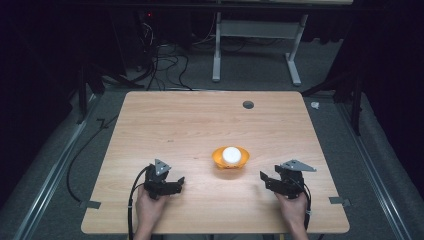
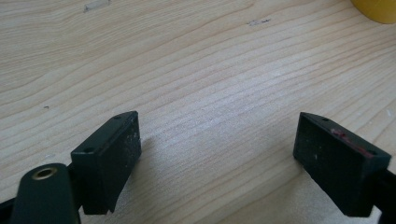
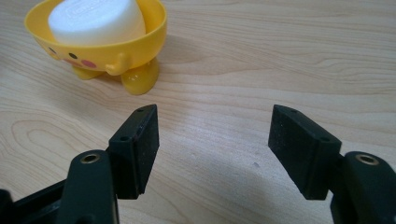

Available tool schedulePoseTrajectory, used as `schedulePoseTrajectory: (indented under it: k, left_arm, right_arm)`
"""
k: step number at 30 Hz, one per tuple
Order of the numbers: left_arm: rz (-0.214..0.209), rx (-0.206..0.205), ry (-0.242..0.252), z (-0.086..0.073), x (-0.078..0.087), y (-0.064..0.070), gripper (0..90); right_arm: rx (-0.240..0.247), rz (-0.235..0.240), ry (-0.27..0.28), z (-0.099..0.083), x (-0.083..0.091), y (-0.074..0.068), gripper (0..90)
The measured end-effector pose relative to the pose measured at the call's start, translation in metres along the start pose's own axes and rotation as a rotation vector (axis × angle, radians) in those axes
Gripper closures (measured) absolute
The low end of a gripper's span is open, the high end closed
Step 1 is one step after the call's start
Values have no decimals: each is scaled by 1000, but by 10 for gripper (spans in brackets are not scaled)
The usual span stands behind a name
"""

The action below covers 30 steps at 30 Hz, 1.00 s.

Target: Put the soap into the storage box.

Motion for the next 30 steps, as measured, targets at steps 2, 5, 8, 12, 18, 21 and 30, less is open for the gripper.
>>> schedulePoseTrajectory:
  k: [2, 5, 8, 12, 18, 21, 30]
  left_arm:
    - [0, 0, 0, 0, 0, 0, 154]
    - [0, 1, 0, 0, 0, 0, 155]
    - [0, 1, 0, 0, 0, 0, 155]
    - [0, 0, 0, 0, 0, 0, 155]
    - [0, 1, 0, 0, 0, 0, 155]
    - [0, 1, 0, 0, 0, 0, 155]
    - [0, 0, 0, 0, 0, 0, 154]
  right_arm:
    - [1, -3, -5, -1, -2, 0, 344]
    - [5, -4, -10, -2, -4, -1, 343]
    - [19, -7, -20, -3, -7, -1, 343]
    - [25, -9, -32, -4, -11, -2, 343]
    - [41, -17, -49, -7, -17, -5, 342]
    - [44, -18, -52, -7, -18, -4, 342]
    - [42, -21, -61, -8, -21, -6, 341]
Point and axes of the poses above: each handheld gripper's, and its own axes: x roughly backward along the jaws, z roughly out of its top, y roughly to its right, the point moved 9 cm from there along -x, roughly forward along the jaws, and after that the axes turned 10 degrees about x, right-handed, at the moved point
